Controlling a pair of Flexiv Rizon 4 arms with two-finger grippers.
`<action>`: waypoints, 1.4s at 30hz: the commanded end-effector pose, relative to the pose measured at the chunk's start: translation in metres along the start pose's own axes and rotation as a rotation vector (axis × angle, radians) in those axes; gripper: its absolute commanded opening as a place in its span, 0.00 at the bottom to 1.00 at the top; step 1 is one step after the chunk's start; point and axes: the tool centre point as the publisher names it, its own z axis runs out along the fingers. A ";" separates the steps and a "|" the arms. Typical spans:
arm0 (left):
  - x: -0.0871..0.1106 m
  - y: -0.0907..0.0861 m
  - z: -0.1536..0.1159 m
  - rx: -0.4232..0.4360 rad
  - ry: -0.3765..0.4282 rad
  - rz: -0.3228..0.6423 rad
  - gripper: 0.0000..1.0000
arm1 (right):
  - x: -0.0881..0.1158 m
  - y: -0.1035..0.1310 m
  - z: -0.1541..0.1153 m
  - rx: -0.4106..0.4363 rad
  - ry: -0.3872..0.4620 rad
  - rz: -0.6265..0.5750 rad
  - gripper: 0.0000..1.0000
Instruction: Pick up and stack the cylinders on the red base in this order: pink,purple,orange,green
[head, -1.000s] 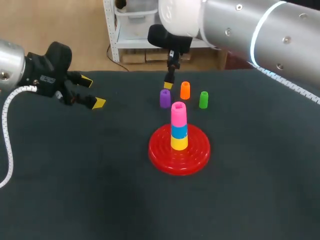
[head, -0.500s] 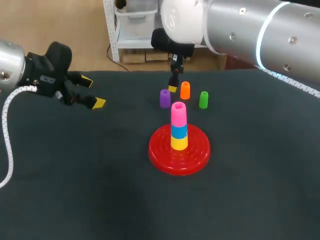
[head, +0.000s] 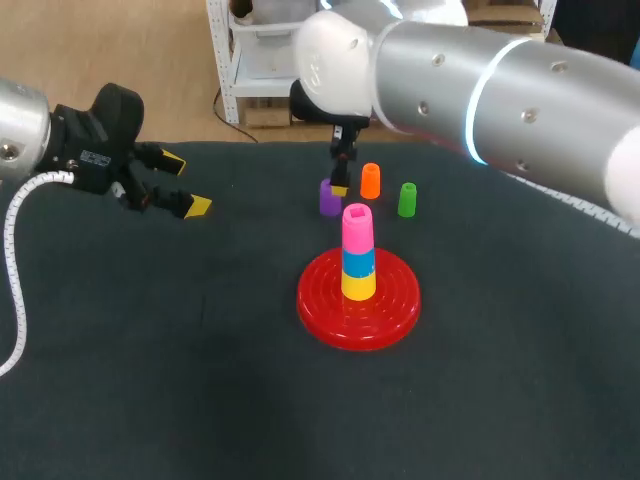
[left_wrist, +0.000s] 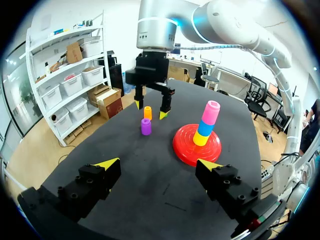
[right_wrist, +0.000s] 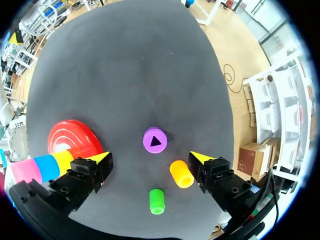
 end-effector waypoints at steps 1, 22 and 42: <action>0.000 0.001 0.001 0.001 0.002 0.000 1.00 | -0.015 -0.021 0.008 -0.082 0.044 -0.006 1.00; 0.000 0.001 0.001 0.001 0.002 0.000 1.00 | -0.020 -0.015 0.020 -0.096 0.098 -0.023 1.00; 0.000 0.001 0.001 0.001 0.002 0.000 1.00 | -0.019 -0.014 0.028 -0.126 0.114 -0.009 0.43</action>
